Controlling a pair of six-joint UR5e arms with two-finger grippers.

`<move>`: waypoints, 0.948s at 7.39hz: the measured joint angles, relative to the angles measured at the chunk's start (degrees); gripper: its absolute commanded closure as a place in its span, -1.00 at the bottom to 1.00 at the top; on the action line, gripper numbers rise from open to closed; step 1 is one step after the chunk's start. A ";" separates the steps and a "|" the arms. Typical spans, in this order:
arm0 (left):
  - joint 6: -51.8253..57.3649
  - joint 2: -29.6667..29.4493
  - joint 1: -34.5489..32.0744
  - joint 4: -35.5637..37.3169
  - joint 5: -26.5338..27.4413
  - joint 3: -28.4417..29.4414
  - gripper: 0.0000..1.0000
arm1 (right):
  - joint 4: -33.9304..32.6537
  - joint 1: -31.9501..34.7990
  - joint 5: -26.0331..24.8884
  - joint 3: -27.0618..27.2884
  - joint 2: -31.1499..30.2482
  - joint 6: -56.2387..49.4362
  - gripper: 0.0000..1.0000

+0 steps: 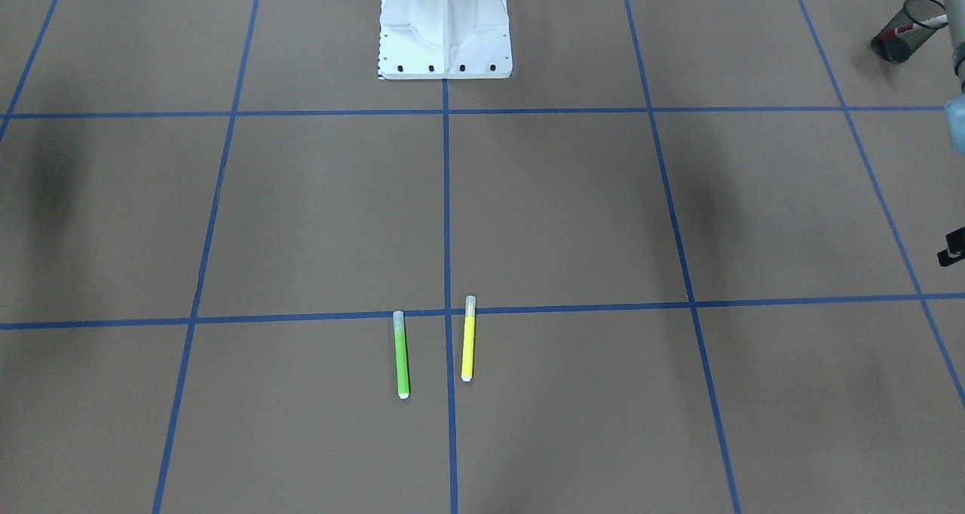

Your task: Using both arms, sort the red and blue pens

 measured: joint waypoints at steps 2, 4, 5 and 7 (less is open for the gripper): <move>0.06 0.30 0.03 -0.17 0.09 -0.68 -0.99 | 0.01 0.02 0.12 0.09 -0.07 0.06 -0.99; 0.07 0.30 0.07 -0.17 0.07 -1.41 -0.99 | 0.09 0.01 0.26 0.29 -0.24 0.08 -0.99; 0.22 0.37 0.06 -0.30 0.16 -1.73 -0.99 | 0.15 0.02 0.28 0.41 -0.36 0.08 -0.99; 0.57 0.46 0.02 -0.66 0.34 -2.32 -0.99 | 0.19 0.02 0.19 0.51 -0.43 0.09 -0.99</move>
